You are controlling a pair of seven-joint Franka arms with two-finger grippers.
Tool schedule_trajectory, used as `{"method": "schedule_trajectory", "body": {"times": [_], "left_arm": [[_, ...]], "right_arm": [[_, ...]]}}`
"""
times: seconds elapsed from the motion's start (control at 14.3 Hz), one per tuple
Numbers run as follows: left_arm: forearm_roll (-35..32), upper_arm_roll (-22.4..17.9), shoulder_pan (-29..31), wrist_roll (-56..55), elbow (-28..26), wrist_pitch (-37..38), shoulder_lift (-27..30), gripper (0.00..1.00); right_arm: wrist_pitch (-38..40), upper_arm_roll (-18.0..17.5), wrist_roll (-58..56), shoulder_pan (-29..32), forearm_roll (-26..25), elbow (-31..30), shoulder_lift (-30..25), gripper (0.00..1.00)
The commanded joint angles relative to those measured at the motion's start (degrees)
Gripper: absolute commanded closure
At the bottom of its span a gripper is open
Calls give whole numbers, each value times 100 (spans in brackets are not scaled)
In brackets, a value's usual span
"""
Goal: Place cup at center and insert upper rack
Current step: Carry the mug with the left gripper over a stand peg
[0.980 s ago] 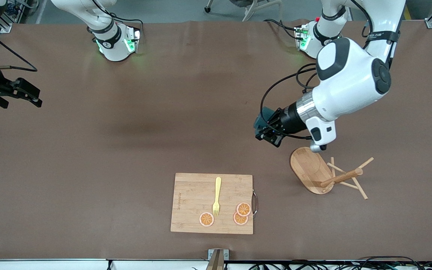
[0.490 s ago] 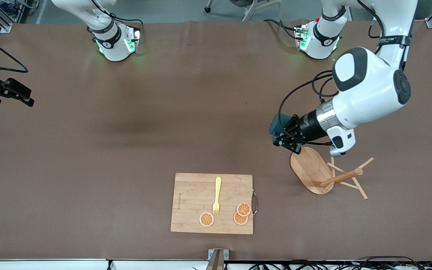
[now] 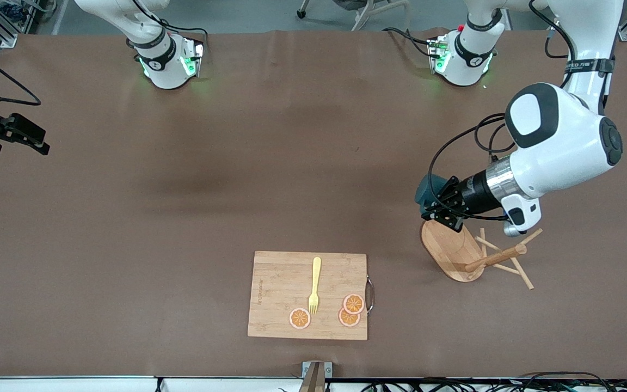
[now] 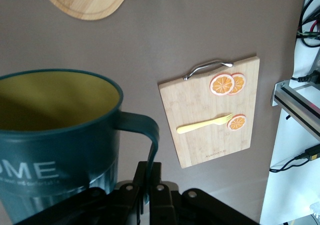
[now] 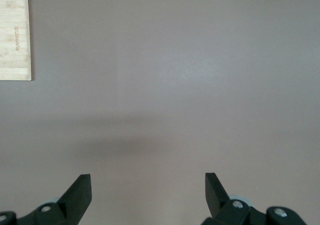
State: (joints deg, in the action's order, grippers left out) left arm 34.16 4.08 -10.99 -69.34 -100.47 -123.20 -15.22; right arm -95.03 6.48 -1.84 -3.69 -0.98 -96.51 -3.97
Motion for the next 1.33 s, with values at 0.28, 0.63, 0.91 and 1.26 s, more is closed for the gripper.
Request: {"method": "schedule_trajectory", "body": {"times": [0.28,0.63,0.91,1.26], "left_arm": [[144,32,246,254,63,-108,-51,99],[337,14,264,544,203,-178,-156,99],[504,6,273,781,274,-327,-271,99],[574,-12,282,949,274,-380,-341,99]], "right_arm": [[2,-50,26,53,81,-53,-104,0],[-7,-226,-27,465,89,-53,-87,0],[2,-648,-27,853,89,-53,-95,0],[-7,-657,-27,826,81,27,-95,0]]}}
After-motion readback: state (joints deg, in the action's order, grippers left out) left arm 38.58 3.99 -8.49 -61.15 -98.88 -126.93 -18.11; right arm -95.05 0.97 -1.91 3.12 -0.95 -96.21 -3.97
